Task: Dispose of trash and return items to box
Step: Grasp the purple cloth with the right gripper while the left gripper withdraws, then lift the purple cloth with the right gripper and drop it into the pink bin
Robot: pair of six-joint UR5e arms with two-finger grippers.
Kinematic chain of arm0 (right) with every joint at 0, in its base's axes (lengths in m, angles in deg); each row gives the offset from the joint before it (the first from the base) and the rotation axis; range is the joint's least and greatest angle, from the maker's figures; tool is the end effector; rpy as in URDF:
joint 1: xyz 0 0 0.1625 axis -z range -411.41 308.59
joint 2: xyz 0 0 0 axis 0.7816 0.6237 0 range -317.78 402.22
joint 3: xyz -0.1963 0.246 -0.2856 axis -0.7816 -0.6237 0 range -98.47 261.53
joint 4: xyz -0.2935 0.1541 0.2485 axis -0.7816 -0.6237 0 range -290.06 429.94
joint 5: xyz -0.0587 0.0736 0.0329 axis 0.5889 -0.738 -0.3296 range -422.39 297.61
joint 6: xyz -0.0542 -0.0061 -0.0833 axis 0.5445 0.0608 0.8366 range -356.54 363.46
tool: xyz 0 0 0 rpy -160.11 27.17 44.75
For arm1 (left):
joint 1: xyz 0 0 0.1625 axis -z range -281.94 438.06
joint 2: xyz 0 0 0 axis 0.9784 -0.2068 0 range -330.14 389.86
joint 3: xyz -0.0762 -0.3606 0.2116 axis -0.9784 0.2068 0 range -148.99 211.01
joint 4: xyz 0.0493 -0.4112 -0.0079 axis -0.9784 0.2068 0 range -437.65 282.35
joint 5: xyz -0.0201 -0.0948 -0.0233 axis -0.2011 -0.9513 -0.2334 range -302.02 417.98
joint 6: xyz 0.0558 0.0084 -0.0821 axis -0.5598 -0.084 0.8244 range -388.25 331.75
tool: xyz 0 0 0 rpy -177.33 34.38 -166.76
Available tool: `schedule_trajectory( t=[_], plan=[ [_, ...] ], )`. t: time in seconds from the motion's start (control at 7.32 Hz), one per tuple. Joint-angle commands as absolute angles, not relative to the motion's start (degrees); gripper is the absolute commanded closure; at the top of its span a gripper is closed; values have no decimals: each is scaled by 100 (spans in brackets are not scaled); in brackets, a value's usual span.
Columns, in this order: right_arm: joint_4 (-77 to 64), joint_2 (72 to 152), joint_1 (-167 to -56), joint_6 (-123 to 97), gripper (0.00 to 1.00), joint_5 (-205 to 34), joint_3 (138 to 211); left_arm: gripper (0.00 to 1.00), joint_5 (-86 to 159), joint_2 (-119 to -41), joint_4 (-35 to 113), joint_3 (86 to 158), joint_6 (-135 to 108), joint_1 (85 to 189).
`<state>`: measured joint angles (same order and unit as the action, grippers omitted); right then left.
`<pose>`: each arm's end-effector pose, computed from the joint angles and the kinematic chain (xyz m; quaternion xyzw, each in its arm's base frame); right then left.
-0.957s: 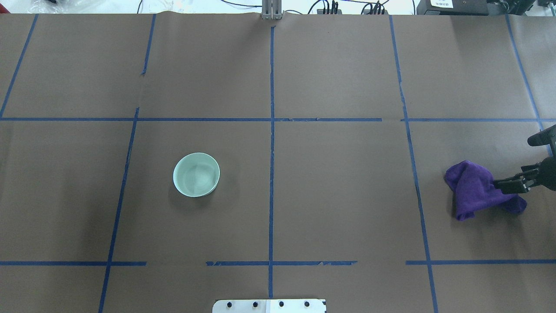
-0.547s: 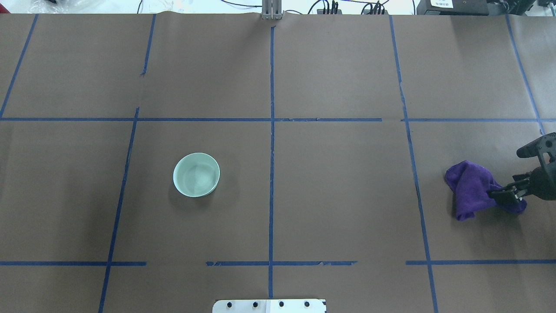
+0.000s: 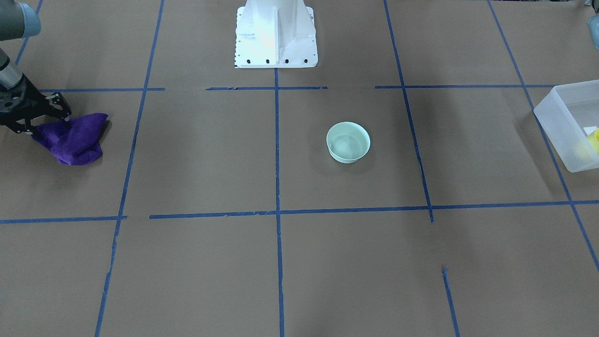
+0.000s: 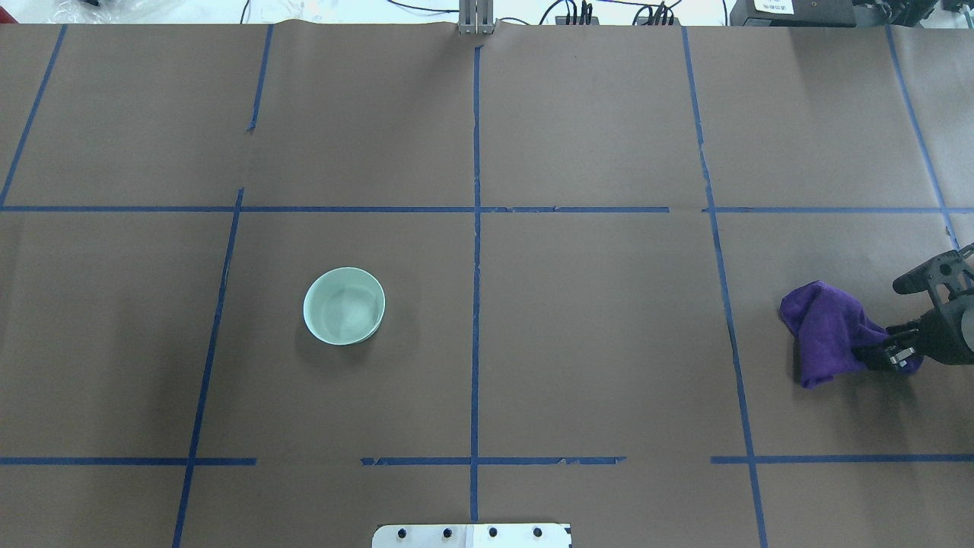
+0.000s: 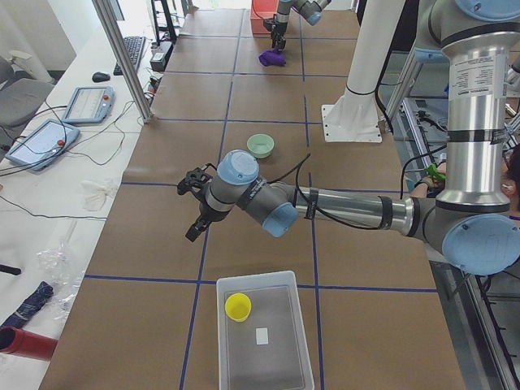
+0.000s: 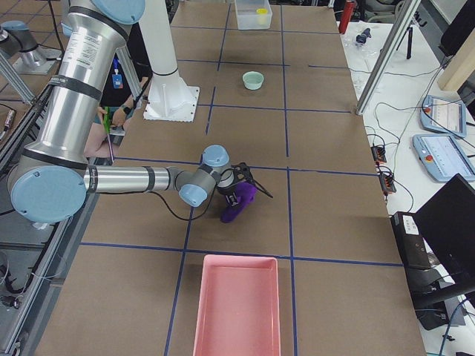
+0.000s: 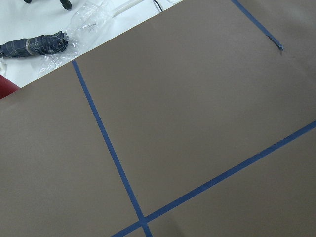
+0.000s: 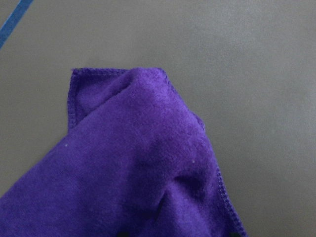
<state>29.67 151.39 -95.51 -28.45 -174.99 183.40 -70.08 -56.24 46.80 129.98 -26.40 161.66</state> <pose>-0.2105 -0.3362 0.6144 0.1615 -0.3650 -0.1817 0.8987 -0.0169 -0.4935 0.5490 0.2968 0.3290 0.1456 0.8846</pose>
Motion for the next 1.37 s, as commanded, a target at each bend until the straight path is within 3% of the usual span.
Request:
schedule_trajectory(
  t=[0.0,0.41,0.82,1.23],
  plan=[
    [2959,15130,-9544,-2827,100,-17497,18348,0,-6999,-5627,4680,12998,-2640,16174],
    [2750,15130,-10025,-2783,100,-17943,18760,0,-7008,-5627,4680,12998,-2640,16174],
    [2066,15252,-11752,-1813,100,-19461,19305,0,-7008,-5636,4680,12998,-2640,16174],
    [-730,15209,-13730,1353,100,-20036,19929,0,-7008,-5636,4689,12998,-2623,16174]
  ],
)
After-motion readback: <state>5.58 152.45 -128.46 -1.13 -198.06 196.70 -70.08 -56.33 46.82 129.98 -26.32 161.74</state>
